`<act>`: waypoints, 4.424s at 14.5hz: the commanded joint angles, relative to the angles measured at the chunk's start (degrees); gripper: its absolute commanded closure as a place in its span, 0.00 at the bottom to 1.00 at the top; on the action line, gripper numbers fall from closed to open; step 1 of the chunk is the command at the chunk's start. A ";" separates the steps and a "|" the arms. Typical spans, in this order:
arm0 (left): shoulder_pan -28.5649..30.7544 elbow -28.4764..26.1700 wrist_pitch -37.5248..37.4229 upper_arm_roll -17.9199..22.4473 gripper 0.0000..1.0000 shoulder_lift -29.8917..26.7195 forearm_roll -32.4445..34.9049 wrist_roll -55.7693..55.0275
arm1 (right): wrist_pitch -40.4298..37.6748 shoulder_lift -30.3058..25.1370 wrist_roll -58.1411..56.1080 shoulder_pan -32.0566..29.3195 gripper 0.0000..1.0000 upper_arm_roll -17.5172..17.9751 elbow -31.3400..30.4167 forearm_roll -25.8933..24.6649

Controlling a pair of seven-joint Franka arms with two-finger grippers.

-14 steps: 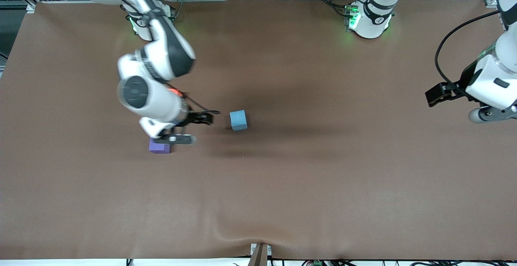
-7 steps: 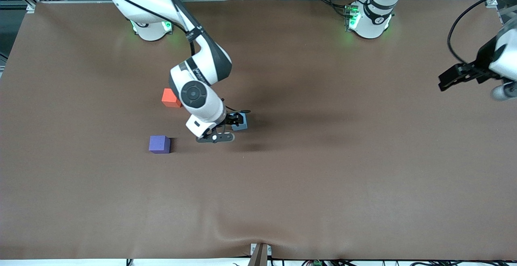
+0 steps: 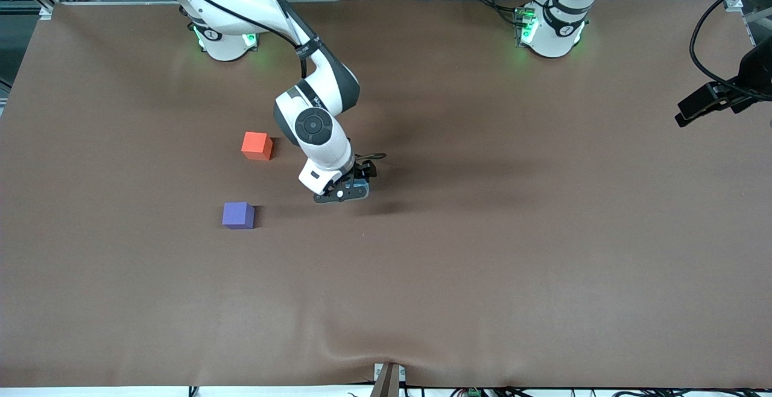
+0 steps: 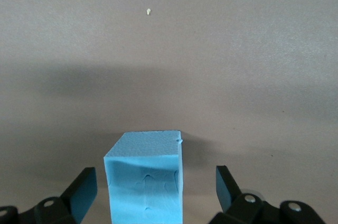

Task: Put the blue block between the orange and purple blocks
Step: 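Grasp the cube with the right gripper while the left gripper releases, then carry the cube with the right gripper between orange and purple cubes, then lower the cube onto the table and open the right gripper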

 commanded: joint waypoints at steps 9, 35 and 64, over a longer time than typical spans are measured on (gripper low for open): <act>0.34 -2.42 -2.71 -2.46 0.00 -2.72 -1.24 1.07 | 1.90 2.75 6.35 4.01 0.00 -0.66 -0.60 -2.88; 0.34 -3.39 -0.95 -3.25 0.00 -2.64 -1.15 3.18 | 1.63 -26.00 -5.15 -23.41 1.00 -1.01 -31.36 -4.55; 0.43 -3.48 0.19 -6.14 0.00 -5.00 -2.91 2.74 | 3.54 -19.82 -5.24 -23.50 0.00 -1.01 -29.19 -4.55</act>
